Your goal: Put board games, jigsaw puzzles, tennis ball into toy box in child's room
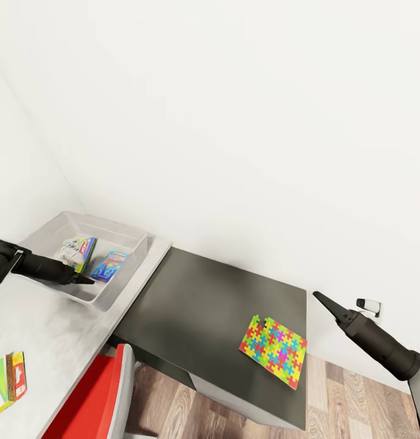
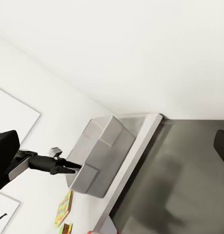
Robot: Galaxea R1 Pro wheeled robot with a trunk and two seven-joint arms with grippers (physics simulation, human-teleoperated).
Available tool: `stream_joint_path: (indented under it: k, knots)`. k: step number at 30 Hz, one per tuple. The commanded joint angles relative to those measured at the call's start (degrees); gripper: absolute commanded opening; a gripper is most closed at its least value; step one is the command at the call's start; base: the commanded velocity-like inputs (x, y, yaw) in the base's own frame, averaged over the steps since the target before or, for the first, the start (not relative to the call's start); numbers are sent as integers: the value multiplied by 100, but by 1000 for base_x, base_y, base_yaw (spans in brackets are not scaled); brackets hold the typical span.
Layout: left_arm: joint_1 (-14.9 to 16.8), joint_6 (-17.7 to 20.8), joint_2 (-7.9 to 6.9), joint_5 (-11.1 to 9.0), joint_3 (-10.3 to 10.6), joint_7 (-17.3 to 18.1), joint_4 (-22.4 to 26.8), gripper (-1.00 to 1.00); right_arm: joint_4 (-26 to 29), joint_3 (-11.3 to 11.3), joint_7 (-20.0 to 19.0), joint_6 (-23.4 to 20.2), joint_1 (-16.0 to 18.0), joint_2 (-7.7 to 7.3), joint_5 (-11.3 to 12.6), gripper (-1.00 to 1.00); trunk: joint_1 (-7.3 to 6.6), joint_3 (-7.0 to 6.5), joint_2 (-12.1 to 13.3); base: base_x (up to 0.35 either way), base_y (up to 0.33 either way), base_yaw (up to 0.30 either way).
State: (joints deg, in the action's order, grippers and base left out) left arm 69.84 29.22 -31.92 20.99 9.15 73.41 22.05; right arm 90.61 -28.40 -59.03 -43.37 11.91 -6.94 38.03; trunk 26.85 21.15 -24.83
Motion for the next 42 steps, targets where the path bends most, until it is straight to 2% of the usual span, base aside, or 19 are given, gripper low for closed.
stream_joint_path:
  k: [1, 4, 7, 11, 14, 17, 20, 21, 22, 24, 25, 26, 28, 29, 30, 33, 35, 38, 42]
  knots:
    - [7, 65, -8, 24, -76, 35, 16, 100, 1, -29, -3, -36, 4, 1, 24, 100, 3, 3, -9, 0, 0, 0]
    - [10, 66, -18, 21, -346, 49, 35, 100, 1, -96, -3, -38, 4, 7, 26, 100, 3, -19, -9, 0, 0, 0]
    - [17, 71, -56, 20, -845, 132, 102, 100, 1, -151, -3, -44, 4, 14, 28, 100, 3, -45, -9, 0, 0, -8]
    - [19, 91, -151, 23, -1375, 407, 340, 100, 1, -175, -3, -42, 4, 16, 29, 100, 3, -81, -9, 0, 0, -43]
    - [18, 161, -250, 26, -1612, 743, 505, 100, 1, -181, -4, -41, 4, 17, 28, 100, 3, -109, -9, 0, 0, -60]
    - [19, 242, -383, 27, -1693, 956, 612, 100, -1, -182, -6, -40, 4, 17, 29, 100, 3, -137, -9, 0, 0, -68]
    - [20, 371, -637, 19, -1778, 1159, 733, 100, -6, -183, -10, -40, 3, 17, 29, 100, 3, -165, -9, 0, 0, -73]
    - [21, 444, -768, 16, -1872, 1270, 775, 100, -6, -183, -11, -40, 3, 20, 29, 100, 3, -174, -9, 0, 0, -75]
    - [21, 481, -832, 16, -1935, 1332, 794, 100, -7, -183, -11, -38, 3, 21, 29, 100, 3, -184, -9, 0, 0, -76]
    - [18, 600, -1100, 17, -2279, 1634, 844, 100, -7, -183, -7, -35, 1, 24, 29, 100, 3, -202, -9, 0, 0, -77]
    - [16, 641, -1249, 18, -2484, 1659, 857, 100, -8, -183, -6, -34, -1, 24, 29, 100, 3, -211, -9, 0, 0, -78]
    - [16, 659, -1328, 18, -2589, 1659, 861, 100, -8, -183, -5, -33, -2, 25, 29, 100, 3, -221, -9, 0, 0, -78]
    - [5, 753, -1643, 20, -2970, 1659, 866, 100, -8, -183, -7, -32, -5, 33, 29, 100, 3, -239, -9, 0, 0, -79]
    - [0, 779, -1720, 19, -3051, 1659, 861, 100, -8, -183, -7, -32, -7, 37, 29, 100, 3, -249, -9, 0, 0, -80]
    - [-10, 817, -1870, 18, -3182, 1659, 836, 100, -8, -183, -8, -28, -13, 45, 29, 100, 3, -258, -9, 0, 0, -81]
    - [-23, 854, -2135, 19, -3331, 1659, 615, 100, -8, -183, -9, -21, -18, 59, 29, 100, 3, -286, -9, 0, 0, -84]
    - [-28, 858, -2367, 8, -3396, 1659, 75, 100, -11, -183, -11, -16, -21, 65, 32, 100, 3, -305, -9, 0, 0, -87]
    - [-30, 804, -2597, -2, -3426, 1659, -619, 100, -15, -183, -11, -14, -22, 68, 36, 100, 3, -332, -9, 0, 0, -89]
    - [-31, 525, -2724, -6, -3437, 1659, -1416, 100, -16, -182, -12, -10, -22, 76, 42, 100, 3, -370, -9, 0, 0, -90]
